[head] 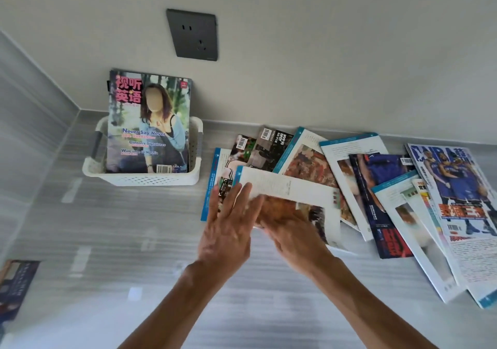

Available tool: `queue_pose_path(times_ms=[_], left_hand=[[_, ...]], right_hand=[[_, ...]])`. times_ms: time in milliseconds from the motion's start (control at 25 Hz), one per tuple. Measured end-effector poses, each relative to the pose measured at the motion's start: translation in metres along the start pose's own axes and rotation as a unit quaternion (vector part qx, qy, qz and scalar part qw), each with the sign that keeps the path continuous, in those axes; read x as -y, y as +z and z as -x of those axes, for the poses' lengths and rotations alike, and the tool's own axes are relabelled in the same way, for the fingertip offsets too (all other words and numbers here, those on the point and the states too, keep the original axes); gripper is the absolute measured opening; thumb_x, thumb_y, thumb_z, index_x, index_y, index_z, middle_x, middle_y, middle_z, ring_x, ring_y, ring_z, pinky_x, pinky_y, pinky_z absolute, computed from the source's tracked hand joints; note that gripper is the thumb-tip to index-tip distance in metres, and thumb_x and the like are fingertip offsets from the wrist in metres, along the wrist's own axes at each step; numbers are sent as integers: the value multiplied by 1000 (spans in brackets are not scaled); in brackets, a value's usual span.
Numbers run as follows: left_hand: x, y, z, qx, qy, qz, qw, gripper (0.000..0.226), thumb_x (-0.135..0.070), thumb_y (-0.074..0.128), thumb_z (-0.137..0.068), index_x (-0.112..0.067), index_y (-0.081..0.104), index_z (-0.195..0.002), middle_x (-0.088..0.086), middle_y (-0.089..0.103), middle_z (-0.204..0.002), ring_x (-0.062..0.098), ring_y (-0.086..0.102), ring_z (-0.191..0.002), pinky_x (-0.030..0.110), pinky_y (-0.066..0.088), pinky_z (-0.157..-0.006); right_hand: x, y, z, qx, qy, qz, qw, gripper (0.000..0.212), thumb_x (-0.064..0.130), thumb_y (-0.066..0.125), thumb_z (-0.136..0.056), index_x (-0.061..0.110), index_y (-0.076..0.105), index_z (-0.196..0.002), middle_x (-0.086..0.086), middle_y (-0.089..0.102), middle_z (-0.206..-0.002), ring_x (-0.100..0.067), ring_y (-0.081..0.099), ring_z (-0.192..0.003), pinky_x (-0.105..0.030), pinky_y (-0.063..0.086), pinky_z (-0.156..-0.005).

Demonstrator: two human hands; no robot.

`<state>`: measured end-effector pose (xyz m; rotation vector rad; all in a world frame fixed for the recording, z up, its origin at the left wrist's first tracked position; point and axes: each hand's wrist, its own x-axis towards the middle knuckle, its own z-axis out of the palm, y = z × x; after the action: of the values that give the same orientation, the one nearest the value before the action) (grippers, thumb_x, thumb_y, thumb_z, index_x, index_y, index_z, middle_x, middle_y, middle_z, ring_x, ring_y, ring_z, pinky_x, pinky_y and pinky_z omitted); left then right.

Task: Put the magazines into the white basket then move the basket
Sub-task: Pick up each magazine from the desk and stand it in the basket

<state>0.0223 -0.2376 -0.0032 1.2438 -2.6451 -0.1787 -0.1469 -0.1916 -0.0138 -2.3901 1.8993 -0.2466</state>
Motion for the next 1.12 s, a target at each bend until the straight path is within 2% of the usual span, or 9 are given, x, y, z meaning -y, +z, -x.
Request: queue_pose_path(times_ms=[120,240,360,480,560,680,840,1000,1120], left_hand=[[18,-24,3,182,-28,-75,980,30,-25,52,-96,-28,54,-126,2,70,-117,25,67,-107,38,45,-98],[58,-43,27,120,-154,89,977,27,-42,42,-98,-35,60,-118,-3,73,-95,22,69,-87,33,50,-73],[99,-49,47,59,-217,361,905,20,-45,51,-88,-30,64,-82,-10,62,-62,6,57,-61,33,46,-60],[119,-46,57,-12,-295,545,785,23,-26,65,-86,-5,66,-79,6,66,-66,12,57,-64,30,46,-61],[121,-44,61,-44,-332,609,719,15,-10,65,-91,5,68,-92,15,72,-77,19,66,-70,29,52,-65],[130,-36,71,-97,-351,630,686,15,-5,64,-90,0,63,-105,3,75,-85,14,72,-78,24,57,-67],[142,-29,78,-147,-348,562,736,25,-21,61,-79,-17,63,-104,-6,74,-90,11,67,-87,23,54,-76],[181,-68,36,-265,-391,585,660,40,0,61,-74,-1,67,-113,1,71,-85,15,63,-77,23,52,-74],[230,-105,-10,-297,-368,540,696,36,1,56,-75,-23,76,-94,3,72,-88,22,64,-86,38,53,-83]], right_hand=[[33,-20,-20,-24,-54,-7,998,16,35,57,-92,24,69,-92,4,75,-84,-21,68,-84,-38,40,-85],[34,-35,-31,-204,45,-36,977,18,22,64,-88,15,68,-104,-3,71,-108,-25,59,-104,-43,39,-97],[35,-49,-45,-298,185,-182,919,58,17,70,-85,9,46,-138,-14,42,-148,-28,40,-136,-49,31,-112],[37,-39,-66,-173,365,-561,723,76,21,84,-74,22,43,-138,-1,60,-133,-18,57,-123,-51,43,-106],[42,-26,-69,5,397,-673,624,49,24,80,-76,26,62,-121,5,73,-113,-21,66,-111,-48,48,-99],[53,-7,-69,64,388,-603,694,24,9,66,-87,21,68,-108,-1,74,-109,-21,68,-102,-35,50,-83],[70,-10,-91,69,314,-464,826,33,12,68,-82,40,64,-100,13,74,-105,-10,70,-94,-43,55,-90],[88,-65,-156,-35,277,-534,798,16,10,58,-94,25,63,-99,3,69,-85,-5,64,-56,-32,56,-54],[99,-94,-223,-81,249,-571,778,19,7,51,-97,22,62,-94,-3,67,-88,-11,62,-57,-29,52,-57]])
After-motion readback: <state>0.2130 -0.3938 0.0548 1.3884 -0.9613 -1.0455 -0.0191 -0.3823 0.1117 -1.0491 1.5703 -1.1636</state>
